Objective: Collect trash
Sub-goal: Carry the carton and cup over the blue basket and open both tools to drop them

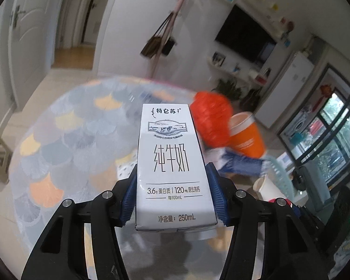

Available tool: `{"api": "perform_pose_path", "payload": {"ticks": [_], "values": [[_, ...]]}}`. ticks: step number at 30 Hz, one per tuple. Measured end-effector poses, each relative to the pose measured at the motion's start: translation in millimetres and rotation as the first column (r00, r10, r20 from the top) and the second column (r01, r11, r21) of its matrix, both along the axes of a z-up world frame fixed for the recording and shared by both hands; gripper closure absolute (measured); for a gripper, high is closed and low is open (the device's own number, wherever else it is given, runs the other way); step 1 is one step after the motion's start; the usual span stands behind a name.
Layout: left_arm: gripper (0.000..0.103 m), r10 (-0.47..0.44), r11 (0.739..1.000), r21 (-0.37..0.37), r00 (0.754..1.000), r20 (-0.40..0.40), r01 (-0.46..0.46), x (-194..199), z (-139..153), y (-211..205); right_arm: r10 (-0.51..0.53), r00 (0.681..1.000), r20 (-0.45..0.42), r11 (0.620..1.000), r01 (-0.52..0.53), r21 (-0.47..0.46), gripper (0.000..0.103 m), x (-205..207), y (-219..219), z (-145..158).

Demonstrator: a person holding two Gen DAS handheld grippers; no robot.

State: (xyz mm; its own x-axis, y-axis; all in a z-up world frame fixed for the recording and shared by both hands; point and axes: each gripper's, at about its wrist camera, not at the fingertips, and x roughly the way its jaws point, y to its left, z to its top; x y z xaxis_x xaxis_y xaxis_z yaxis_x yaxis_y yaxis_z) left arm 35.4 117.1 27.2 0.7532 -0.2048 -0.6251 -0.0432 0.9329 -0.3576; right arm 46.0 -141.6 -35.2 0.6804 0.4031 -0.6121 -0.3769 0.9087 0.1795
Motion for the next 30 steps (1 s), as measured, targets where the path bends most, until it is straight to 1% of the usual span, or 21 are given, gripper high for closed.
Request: {"api": "perform_pose_path", "payload": {"ticks": [2,5,8,9,12,15,18,20,22,23,24,26,30], "values": [[0.05,-0.023,1.0,-0.004,0.999,0.046,0.023,-1,13,-8,-0.021,0.999,0.04,1.0,0.02,0.021,0.04,-4,-10,16],[0.05,-0.078,0.997,0.014,0.99,0.116,0.076,-1,37,-33,-0.069,0.994,0.087,0.997,0.065,0.046,0.04,-7,-28,35],[0.05,-0.148,0.989,0.018,0.976,0.158,0.147,9,54,-66,-0.156,0.979,0.131,0.986,0.147,0.075,0.04,-4,-63,55],[0.05,-0.182,0.983,0.022,0.968,0.172,0.18,16,60,-83,-0.182,0.973,0.14,0.982,0.172,0.077,0.04,-2,-72,59],[0.05,-0.253,0.967,0.036,0.951,0.176,0.25,36,64,-127,-0.287,0.945,0.155,0.958,0.28,0.066,0.04,7,-111,61],[0.05,-0.33,0.944,0.048,0.928,0.172,0.327,62,61,-178,-0.376,0.915,0.144,0.926,0.373,0.053,0.04,21,-147,53],[0.05,-0.399,0.917,0.059,0.905,0.146,0.394,93,48,-226,-0.47,0.874,0.119,0.882,0.471,0.025,0.04,37,-180,38],[0.05,-0.436,0.9,0.053,0.892,0.12,0.433,112,37,-252,-0.517,0.852,0.087,0.855,0.518,0.009,0.04,50,-196,24],[0.05,-0.468,0.884,0.04,0.88,0.086,0.466,126,22,-279,-0.571,0.82,0.039,0.82,0.572,-0.016,0.04,62,-216,8],[0.05,-0.483,0.876,0.033,0.873,0.064,0.482,134,13,-291,-0.598,0.802,0.005,0.801,0.598,-0.03,0.04,69,-226,-3],[0.05,-0.498,0.867,0.017,0.866,0.028,0.498,147,0,-306,-0.613,0.79,-0.019,0.79,0.612,-0.038,0.04,75,-233,-12],[0.05,-0.523,0.852,-0.013,0.852,-0.021,0.523,162,-23,-322,-0.651,0.754,-0.089,0.759,0.646,-0.077,0.039,89,-247,-35],[0.049,-0.554,0.832,-0.027,0.825,-0.116,0.555,188,-67,-351,-0.683,0.703,-0.2,0.729,0.674,-0.119,0.039,106,-270,-75]]}}
